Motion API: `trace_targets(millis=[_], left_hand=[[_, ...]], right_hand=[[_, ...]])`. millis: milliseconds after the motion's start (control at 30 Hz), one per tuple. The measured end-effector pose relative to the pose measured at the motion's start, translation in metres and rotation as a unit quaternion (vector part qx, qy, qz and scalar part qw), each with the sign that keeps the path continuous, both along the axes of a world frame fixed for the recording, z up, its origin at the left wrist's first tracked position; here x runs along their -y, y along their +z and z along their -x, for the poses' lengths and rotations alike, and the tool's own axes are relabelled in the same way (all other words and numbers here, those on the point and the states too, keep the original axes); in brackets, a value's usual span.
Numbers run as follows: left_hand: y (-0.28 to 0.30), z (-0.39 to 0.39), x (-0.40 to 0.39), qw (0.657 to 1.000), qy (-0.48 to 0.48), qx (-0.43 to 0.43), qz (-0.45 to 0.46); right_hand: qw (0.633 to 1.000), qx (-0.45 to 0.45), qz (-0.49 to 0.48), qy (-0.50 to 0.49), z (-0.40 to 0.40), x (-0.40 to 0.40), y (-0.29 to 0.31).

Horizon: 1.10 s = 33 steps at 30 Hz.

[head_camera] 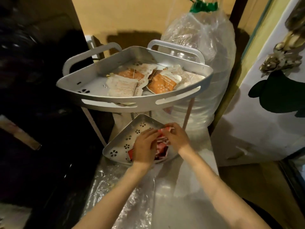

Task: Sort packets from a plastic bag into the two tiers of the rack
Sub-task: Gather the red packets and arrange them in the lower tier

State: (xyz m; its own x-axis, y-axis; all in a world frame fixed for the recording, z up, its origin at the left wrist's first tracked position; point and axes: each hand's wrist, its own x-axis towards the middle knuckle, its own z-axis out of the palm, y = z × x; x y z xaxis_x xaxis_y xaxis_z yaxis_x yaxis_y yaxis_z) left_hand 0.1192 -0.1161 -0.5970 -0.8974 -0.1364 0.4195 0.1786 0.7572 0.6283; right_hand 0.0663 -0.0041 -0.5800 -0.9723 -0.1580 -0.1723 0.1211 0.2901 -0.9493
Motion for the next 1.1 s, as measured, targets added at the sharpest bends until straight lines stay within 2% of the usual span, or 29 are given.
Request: trace_targets(millis=[67, 133, 233, 300, 400, 500, 567, 700, 900, 1033, 1100], left_hand=[[-0.003, 0.000, 0.020, 0.998, 0.042, 0.039, -0.006], [-0.010, 0.000, 0.036, 0.998, 0.043, 0.037, 0.015], [-0.024, -0.003, 0.057, 0.997, 0.048, 0.067, 0.006], [-0.034, -0.003, 0.067, 0.994, 0.060, 0.090, 0.013], [-0.041, -0.001, 0.078, 0.987, 0.081, 0.132, 0.052], [-0.042, 0.006, 0.082, 0.976, 0.075, 0.183, 0.086], [-0.041, 0.007, 0.082, 0.972, 0.067, 0.207, 0.094], [-0.038, 0.003, 0.084, 0.971, 0.059, 0.223, 0.061], [0.005, -0.041, 0.079, 0.973, 0.051, 0.204, -0.098], [0.004, -0.098, 0.086, 0.970, 0.119, 0.208, 0.033], [-0.010, -0.128, 0.089, 0.964, 0.120, 0.215, 0.101]], right_hand=[[0.998, -0.022, -0.023, 0.053, -0.001, 0.024, -0.010], [0.994, -0.052, -0.036, 0.084, -0.002, 0.043, -0.019], [0.978, -0.122, -0.136, 0.105, 0.006, 0.063, -0.037], [0.954, -0.160, -0.228, 0.115, 0.010, 0.070, -0.044], [0.893, -0.240, -0.341, 0.169, 0.011, 0.074, -0.045], [0.850, -0.272, -0.400, 0.210, 0.011, 0.073, -0.047], [0.835, -0.274, -0.418, 0.231, 0.010, 0.071, -0.049], [0.848, -0.270, -0.392, 0.234, 0.004, 0.066, -0.044], [0.883, -0.247, -0.336, 0.214, -0.023, 0.049, -0.019], [0.919, -0.221, -0.281, 0.169, -0.072, 0.029, -0.016], [0.930, -0.204, -0.276, 0.135, -0.102, 0.016, -0.025]])
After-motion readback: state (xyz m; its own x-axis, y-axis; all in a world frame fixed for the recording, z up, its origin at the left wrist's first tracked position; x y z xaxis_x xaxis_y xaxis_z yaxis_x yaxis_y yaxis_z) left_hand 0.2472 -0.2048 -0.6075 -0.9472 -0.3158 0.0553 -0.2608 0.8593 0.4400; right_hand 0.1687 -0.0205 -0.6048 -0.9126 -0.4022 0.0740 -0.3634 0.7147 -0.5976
